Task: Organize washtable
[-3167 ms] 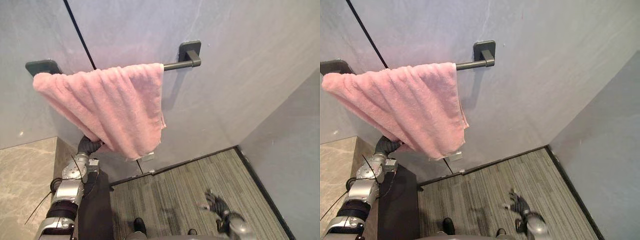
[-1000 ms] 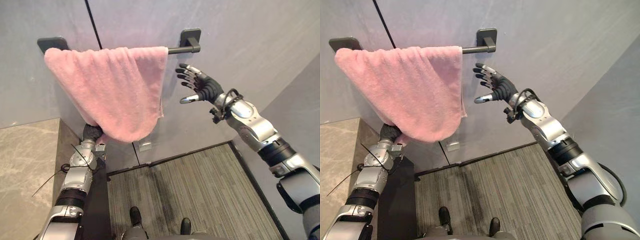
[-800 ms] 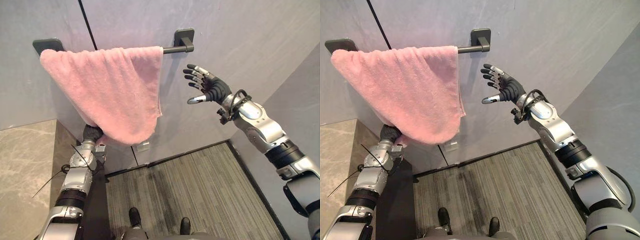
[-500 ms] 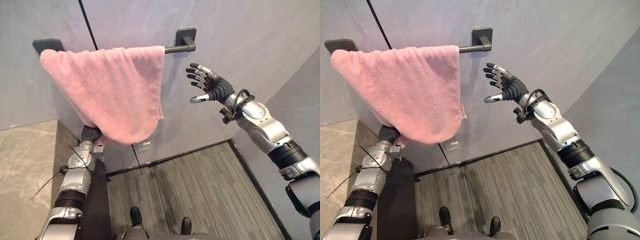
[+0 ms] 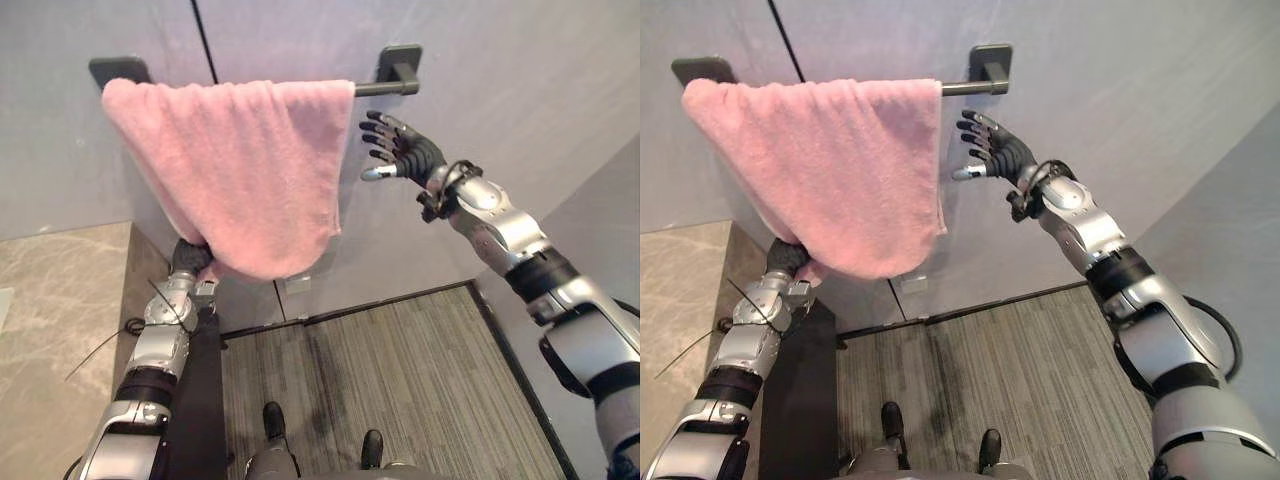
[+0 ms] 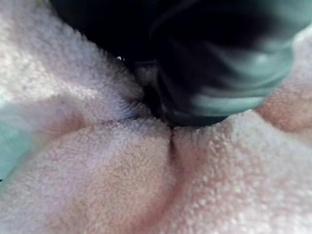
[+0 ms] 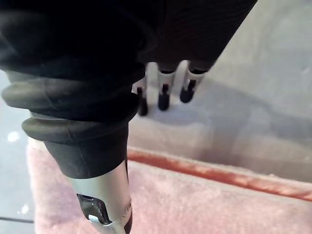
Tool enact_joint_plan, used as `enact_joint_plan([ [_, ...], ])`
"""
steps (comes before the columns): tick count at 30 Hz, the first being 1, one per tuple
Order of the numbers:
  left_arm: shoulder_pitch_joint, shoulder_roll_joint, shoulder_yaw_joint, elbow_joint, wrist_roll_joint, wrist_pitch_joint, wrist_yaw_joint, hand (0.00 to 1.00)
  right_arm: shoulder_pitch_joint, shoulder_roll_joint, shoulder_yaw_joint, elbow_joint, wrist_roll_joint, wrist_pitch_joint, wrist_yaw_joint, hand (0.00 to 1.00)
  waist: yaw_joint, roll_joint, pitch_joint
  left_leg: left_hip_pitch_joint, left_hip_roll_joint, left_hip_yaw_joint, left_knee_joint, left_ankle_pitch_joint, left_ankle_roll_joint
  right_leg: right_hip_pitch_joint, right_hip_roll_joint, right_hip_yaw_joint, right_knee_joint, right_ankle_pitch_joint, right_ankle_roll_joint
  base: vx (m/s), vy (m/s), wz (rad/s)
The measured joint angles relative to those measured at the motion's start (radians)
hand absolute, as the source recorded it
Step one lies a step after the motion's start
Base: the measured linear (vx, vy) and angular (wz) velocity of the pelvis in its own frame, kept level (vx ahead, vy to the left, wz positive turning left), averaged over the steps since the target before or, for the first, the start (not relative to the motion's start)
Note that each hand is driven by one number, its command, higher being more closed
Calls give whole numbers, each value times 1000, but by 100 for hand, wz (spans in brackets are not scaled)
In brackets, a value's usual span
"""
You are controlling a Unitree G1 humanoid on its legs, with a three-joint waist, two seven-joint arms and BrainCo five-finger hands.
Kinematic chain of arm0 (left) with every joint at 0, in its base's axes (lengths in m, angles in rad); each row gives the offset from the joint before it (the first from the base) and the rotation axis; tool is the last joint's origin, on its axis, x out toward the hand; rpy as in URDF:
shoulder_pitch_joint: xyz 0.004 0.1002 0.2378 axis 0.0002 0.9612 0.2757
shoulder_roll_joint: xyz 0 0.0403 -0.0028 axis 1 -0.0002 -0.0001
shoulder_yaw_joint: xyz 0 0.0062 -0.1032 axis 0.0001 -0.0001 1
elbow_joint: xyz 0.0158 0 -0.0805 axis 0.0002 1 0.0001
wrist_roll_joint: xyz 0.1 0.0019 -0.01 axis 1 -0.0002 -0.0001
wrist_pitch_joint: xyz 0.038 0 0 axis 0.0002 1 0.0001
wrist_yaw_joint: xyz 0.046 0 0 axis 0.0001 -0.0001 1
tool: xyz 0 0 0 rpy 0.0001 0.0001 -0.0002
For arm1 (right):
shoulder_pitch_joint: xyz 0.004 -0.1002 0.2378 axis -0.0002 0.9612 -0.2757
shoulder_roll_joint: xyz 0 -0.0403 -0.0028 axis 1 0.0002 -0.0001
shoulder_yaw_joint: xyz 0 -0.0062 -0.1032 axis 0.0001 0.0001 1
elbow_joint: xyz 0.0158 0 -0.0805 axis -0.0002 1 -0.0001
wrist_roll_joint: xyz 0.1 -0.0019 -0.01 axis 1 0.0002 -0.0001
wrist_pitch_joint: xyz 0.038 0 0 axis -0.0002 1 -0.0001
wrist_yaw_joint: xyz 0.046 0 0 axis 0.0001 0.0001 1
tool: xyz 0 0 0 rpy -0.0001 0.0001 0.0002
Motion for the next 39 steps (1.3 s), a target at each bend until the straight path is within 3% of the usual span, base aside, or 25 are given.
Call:
enact_joint_plan([
  [6,-41,-3,-22,7,-30,0,3,100,-118,184,13,217,-3,22,-33,0,6,17,13,-4,1,-14,0,7,-2,5,9,-20,0,-1,-1,15,-16,7],
  [9,-58,-16,-26,7,-30,0,4,100,-130,229,13,247,-4,22,-38,0,7,26,19,-4,1,-16,0,7,-2,6,9,-22,1,-1,-2,-6,-6,2],
  [10,-65,-27,-26,7,-30,0,4,100,-136,257,13,259,-6,22,-51,100,7,31,24,-4,1,-18,0,7,-2,7,9,-22,2,-1,-2,0,0,0],
  [19,-70,-34,-26,17,-30,1,20,100,-154,296,0,263,-53,23,-60,100,5,33,37,-2,2,-13,0,7,-2,10,9,-23,2,-1,-2,0,0,0],
  [39,-80,-38,26,48,-27,2,31,100,-183,248,-100,263,-132,22,-76,100,2,33,60,31,11,9,0,7,-3,30,9,-5,4,-1,-5,4,-4,-2],
])
